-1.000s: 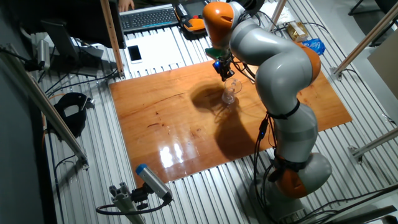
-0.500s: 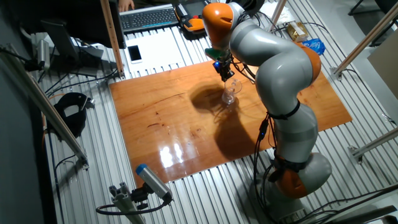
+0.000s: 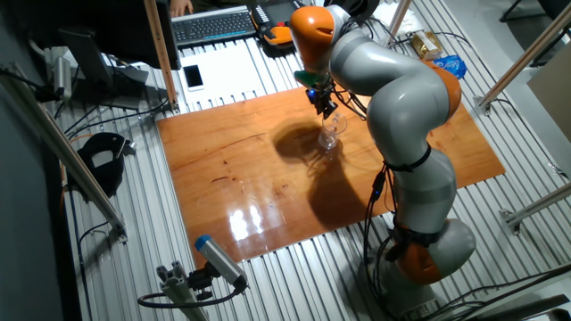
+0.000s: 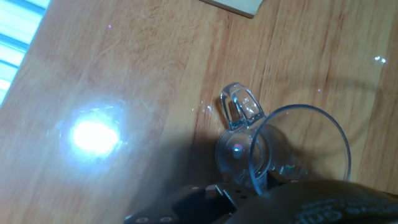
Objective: Put the cup on the cup rack
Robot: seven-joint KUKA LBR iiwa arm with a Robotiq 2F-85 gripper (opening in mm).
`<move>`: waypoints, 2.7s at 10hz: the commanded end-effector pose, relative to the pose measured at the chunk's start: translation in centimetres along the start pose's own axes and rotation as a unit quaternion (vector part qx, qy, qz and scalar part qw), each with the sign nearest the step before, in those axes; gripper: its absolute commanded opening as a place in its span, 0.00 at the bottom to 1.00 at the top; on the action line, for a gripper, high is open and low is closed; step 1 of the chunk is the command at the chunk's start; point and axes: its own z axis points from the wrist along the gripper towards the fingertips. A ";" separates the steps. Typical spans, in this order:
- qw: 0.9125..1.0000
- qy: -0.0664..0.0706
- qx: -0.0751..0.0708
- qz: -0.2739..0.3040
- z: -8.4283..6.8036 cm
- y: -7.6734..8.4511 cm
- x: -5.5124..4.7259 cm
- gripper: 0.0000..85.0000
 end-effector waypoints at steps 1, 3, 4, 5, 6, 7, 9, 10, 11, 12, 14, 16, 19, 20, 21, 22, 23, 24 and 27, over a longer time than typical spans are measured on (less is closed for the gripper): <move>1.000 -0.001 0.000 0.000 0.1 0.0 -0.1 0.40; 1.000 -0.006 0.001 -0.002 0.2 -0.1 -0.2 0.40; 1.000 -0.009 0.002 -0.004 0.2 -0.1 -0.2 0.40; 1.000 -0.009 0.002 -0.009 0.2 -0.2 -0.3 0.40; 1.000 -0.008 0.003 -0.012 0.3 -0.2 -0.3 0.40; 1.000 -0.008 0.004 -0.015 0.3 -0.2 -0.3 0.40; 1.000 -0.008 0.005 -0.023 0.4 -0.5 -0.4 0.40; 1.000 -0.006 0.004 -0.030 0.5 -0.8 -0.6 0.40; 0.999 -0.006 0.002 -0.034 0.7 -0.9 -0.6 0.40; 0.999 -0.007 0.000 -0.036 0.9 -1.0 -0.5 0.40; 0.999 -0.011 0.000 -0.035 1.1 -1.0 0.0 0.40; 0.999 -0.010 -0.001 -0.035 1.2 -1.0 0.2 0.40; 0.999 -0.010 -0.003 -0.041 1.3 -1.1 0.0 0.40; 0.999 -0.009 -0.003 -0.042 1.3 -1.1 -0.1 0.40; 0.999 -0.008 -0.004 -0.044 1.4 -1.2 -0.1 0.40; 0.999 -0.007 -0.006 -0.047 1.5 -1.3 -0.2 0.40; 0.999 -0.007 -0.007 -0.048 1.5 -1.3 -0.2 0.40; 0.999 -0.007 -0.008 -0.049 1.4 -1.3 -0.2 0.40; 0.998 -0.003 -0.011 -0.059 1.3 -1.4 -0.2 0.20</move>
